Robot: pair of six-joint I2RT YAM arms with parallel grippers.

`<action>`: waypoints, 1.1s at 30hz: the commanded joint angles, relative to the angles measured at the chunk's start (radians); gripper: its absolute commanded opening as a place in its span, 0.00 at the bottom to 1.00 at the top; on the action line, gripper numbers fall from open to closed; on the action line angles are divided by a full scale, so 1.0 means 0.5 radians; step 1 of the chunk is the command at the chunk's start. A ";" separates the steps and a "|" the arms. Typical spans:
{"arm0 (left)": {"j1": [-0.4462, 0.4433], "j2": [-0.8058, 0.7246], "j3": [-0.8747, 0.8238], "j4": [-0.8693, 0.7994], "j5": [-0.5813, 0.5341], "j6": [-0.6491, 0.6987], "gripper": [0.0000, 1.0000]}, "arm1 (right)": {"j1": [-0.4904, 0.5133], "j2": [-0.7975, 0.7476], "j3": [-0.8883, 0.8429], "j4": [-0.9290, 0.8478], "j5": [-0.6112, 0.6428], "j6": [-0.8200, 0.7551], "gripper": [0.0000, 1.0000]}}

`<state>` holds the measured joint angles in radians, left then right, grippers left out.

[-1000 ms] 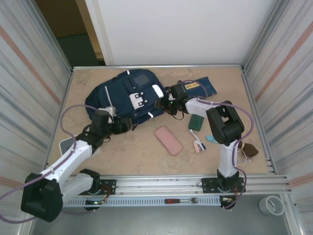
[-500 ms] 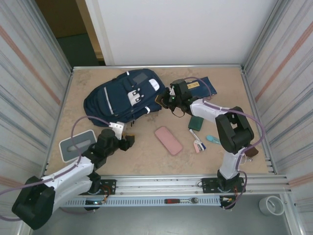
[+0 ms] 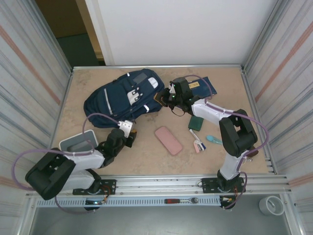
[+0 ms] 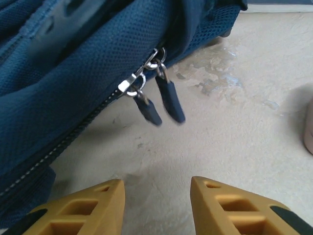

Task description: Pack books, pencil case, and school supplies into a backpack

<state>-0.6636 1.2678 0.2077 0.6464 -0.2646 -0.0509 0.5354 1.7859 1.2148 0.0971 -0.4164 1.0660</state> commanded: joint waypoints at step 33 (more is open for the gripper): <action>0.151 -0.145 0.024 0.070 -0.126 -0.079 0.00 | -0.073 -0.128 0.011 0.021 -0.016 -0.134 0.00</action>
<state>-0.6140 1.2480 0.2363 0.7189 -0.3305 -0.0429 0.5243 1.7851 1.2144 0.0750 -0.4160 1.0477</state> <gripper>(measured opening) 0.064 0.096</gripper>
